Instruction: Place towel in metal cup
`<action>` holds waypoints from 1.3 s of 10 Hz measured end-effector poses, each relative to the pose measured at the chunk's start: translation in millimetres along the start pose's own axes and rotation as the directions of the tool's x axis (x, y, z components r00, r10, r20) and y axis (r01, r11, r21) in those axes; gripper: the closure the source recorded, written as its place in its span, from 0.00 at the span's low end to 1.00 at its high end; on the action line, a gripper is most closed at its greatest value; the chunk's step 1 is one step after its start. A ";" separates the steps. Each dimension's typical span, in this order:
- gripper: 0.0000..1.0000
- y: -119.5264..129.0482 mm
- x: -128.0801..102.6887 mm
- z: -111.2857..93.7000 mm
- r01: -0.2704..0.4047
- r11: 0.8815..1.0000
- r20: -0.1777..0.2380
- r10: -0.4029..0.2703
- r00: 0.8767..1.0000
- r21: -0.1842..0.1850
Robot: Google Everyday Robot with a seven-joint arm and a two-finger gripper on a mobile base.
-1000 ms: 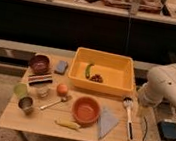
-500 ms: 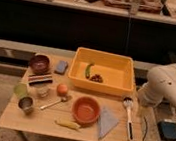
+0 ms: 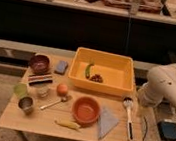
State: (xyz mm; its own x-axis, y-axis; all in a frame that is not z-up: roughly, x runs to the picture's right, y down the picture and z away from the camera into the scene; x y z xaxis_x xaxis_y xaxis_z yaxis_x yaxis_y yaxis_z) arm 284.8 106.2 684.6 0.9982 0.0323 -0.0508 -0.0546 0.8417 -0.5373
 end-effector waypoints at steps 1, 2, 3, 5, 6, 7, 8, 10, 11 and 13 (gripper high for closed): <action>0.35 0.0 0.0 0.0 0.000 1.000 0.000 0.000 1.000 0.000; 0.35 0.0 0.0 0.0 0.000 1.000 0.000 0.000 1.000 0.000; 0.35 0.0 0.0 0.0 0.000 1.000 0.000 0.000 1.000 0.000; 0.35 0.2 0.2 -0.2 0.003 1.000 0.001 -0.003 1.000 0.002; 0.35 3.2 -2.1 1.8 0.017 1.000 0.018 -0.017 1.000 -0.006; 0.35 8.6 -7.3 6.3 0.032 0.999 0.036 -0.031 0.999 -0.017; 0.35 18.4 -17.0 18.3 0.058 0.998 0.065 -0.056 0.996 -0.030; 0.35 35.8 -34.4 43.3 0.096 0.994 0.108 -0.090 0.990 -0.050; 0.35 46.6 -44.7 55.1 0.117 0.991 0.125 -0.108 0.986 -0.063; 0.35 56.4 -50.7 69.9 0.127 0.988 0.146 -0.114 0.983 -0.083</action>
State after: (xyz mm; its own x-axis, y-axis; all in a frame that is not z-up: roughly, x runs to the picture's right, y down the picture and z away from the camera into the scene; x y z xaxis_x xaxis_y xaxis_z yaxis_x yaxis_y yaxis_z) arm 233.0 189.6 715.8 0.9908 0.0145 0.1346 0.0709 0.7913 -0.6074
